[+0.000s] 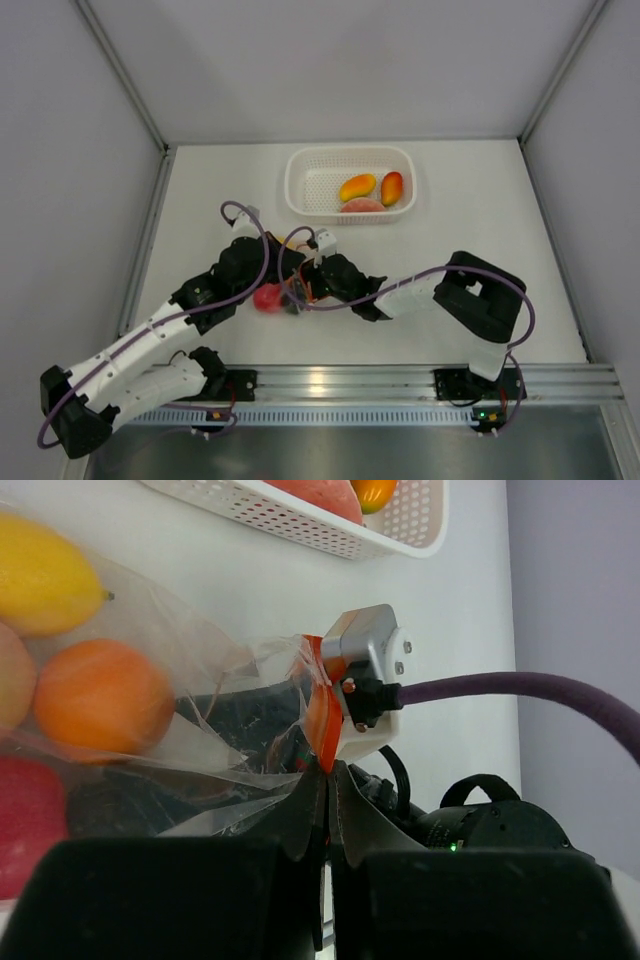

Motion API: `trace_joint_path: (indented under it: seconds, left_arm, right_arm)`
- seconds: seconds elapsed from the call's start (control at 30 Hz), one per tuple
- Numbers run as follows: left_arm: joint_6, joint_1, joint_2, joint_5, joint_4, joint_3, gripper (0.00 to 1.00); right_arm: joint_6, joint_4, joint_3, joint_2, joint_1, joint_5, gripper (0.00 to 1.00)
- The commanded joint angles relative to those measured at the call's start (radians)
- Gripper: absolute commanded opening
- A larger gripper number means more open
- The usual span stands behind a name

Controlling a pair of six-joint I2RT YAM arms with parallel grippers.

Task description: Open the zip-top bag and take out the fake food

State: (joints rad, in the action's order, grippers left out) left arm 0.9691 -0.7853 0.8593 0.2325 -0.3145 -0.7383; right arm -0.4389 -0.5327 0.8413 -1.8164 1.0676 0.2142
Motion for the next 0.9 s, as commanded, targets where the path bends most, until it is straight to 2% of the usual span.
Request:
trace_joint_path:
  seconds: [0.0, 0.1, 0.33, 0.5, 0.63, 0.73, 0.87]
  left_arm:
    - [-0.003, -0.003, 0.009, -0.041, 0.078, -0.038, 0.00]
    - [0.008, -0.003, 0.010, -0.064, 0.106, -0.038, 0.00]
    - [0.002, -0.005, 0.023, -0.082, 0.107, -0.042, 0.00]
    - [-0.003, -0.003, 0.029, -0.081, 0.106, -0.035, 0.00]
    - [-0.012, -0.003, 0.014, -0.050, 0.104, -0.018, 0.00]
    - [-0.015, -0.003, 0.007, -0.025, 0.103, -0.004, 0.00]
    - [-0.017, -0.003, 0.012, 0.001, 0.104, 0.017, 0.00]
  right_arm:
    - [-0.110, -0.115, -0.001, 0.080, -0.024, 0.002, 0.69]
    - [-0.109, -0.095, 0.053, 0.063, -0.026, 0.019, 0.73]
    - [-0.123, -0.164, 0.104, -0.029, -0.043, -0.021, 0.82]
    - [-0.074, -0.010, 0.212, -0.102, -0.046, -0.004, 0.85]
    - [-0.086, 0.017, 0.196, -0.129, -0.047, -0.007, 0.87]
    - [-0.098, 0.026, 0.163, -0.113, -0.046, -0.025, 0.93]
    - [-0.104, 0.028, 0.121, -0.093, -0.046, -0.022, 0.91]
